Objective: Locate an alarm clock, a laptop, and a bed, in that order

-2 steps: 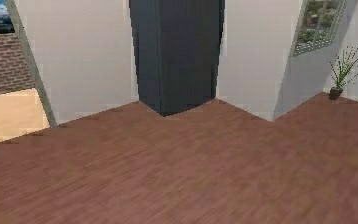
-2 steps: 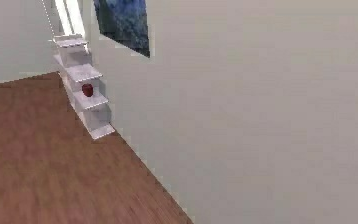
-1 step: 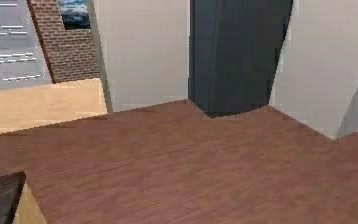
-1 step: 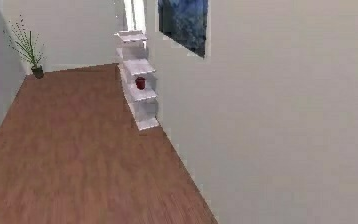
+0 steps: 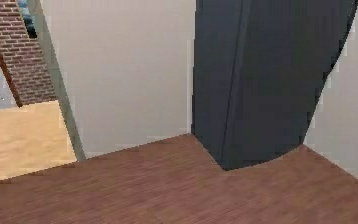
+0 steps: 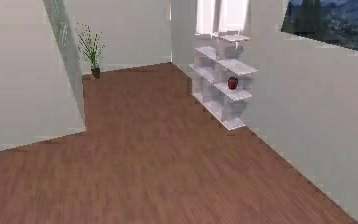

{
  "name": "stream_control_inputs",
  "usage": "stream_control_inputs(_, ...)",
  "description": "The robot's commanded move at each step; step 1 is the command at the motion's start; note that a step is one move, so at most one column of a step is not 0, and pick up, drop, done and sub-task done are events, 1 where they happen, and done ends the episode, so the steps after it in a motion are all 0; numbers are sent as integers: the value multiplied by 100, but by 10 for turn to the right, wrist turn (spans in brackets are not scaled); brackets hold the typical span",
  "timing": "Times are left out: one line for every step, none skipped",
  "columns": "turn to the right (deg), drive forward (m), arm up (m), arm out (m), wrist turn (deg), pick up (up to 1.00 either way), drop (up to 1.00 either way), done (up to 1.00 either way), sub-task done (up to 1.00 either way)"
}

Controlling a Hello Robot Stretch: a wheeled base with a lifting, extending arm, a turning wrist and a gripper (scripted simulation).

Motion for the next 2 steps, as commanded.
stream_control_inputs(-210,0,0,0,0,0,0,0,0)
stream_control_inputs(0,5,0,0,0,0,0,0,0)
